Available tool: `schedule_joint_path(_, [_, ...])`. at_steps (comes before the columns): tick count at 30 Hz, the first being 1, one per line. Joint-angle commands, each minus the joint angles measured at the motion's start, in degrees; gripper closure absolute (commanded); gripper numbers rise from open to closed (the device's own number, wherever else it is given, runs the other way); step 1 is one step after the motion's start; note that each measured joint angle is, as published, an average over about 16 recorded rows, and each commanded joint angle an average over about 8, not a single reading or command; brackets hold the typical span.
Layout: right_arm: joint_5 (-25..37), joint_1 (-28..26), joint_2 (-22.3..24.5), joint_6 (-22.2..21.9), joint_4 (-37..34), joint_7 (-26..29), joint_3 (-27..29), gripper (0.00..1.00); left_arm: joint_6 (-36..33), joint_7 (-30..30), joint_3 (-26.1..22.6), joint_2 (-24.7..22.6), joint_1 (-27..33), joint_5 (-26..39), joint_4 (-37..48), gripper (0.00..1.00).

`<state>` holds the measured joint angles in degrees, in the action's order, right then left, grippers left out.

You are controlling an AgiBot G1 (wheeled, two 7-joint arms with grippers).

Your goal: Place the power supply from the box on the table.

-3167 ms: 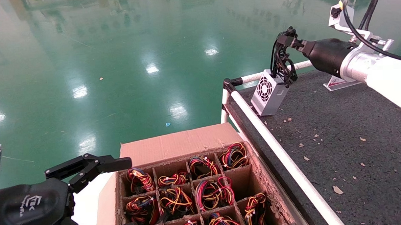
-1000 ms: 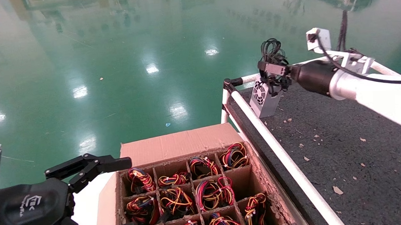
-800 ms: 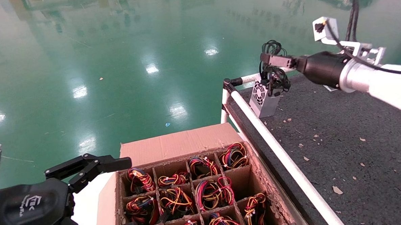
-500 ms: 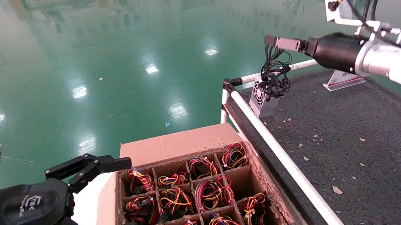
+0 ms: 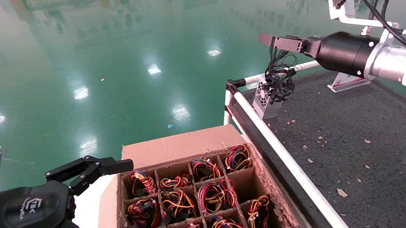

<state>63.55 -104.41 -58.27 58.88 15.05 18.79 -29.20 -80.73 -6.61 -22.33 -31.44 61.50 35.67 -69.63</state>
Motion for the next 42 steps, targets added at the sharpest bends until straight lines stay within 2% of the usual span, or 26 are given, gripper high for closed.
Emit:
schedule_joint_path(1, [-0.84,1.67,0.91,1.04,2.28,-0.31,0.51,0.0,0.0,0.0,0.0,0.0,0.0,0.0,0.0,0.0])
schedule_joint_path(42, [-18.2,35.96,19.51,22.5,49.12,-6.75,11.06,0.0,0.0,0.0,0.0,0.0,0.0,0.0,0.0,0.0])
